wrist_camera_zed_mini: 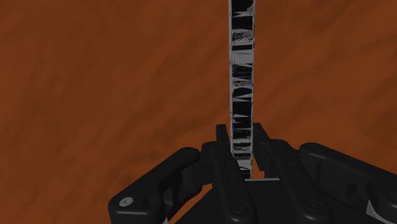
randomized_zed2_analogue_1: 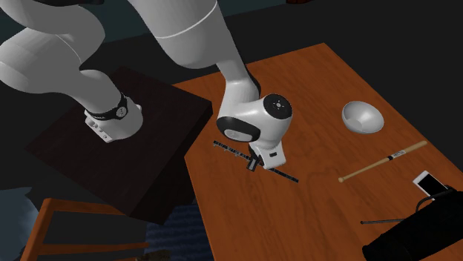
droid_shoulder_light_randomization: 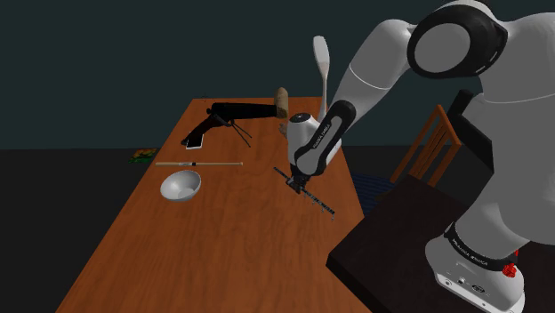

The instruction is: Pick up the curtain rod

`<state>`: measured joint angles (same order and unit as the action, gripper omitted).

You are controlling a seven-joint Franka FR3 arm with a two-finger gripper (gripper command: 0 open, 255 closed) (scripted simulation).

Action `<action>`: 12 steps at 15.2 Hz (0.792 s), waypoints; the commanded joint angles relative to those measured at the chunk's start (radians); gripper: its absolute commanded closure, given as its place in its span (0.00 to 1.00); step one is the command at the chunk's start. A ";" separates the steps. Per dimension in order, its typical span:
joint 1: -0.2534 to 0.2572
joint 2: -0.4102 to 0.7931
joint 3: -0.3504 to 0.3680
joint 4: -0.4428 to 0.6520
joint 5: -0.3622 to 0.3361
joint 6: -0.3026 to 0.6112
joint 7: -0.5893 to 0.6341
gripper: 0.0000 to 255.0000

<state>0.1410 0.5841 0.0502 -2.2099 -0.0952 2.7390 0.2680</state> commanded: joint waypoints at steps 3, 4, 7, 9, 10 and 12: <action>0.000 0.000 0.000 0.000 0.000 0.001 0.000 1.00; 0.000 0.000 0.000 -0.001 0.000 0.001 0.000 1.00; 0.000 0.001 0.000 0.001 0.000 0.000 0.000 1.00; -0.002 -0.026 0.003 -0.009 0.003 -0.018 -0.002 1.00; -0.004 -0.040 0.005 -0.013 0.004 -0.028 -0.003 1.00; -0.006 -0.067 0.008 -0.020 0.007 -0.047 -0.005 1.00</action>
<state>0.1353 0.5280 0.0565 -2.2301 -0.0897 2.7030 0.2629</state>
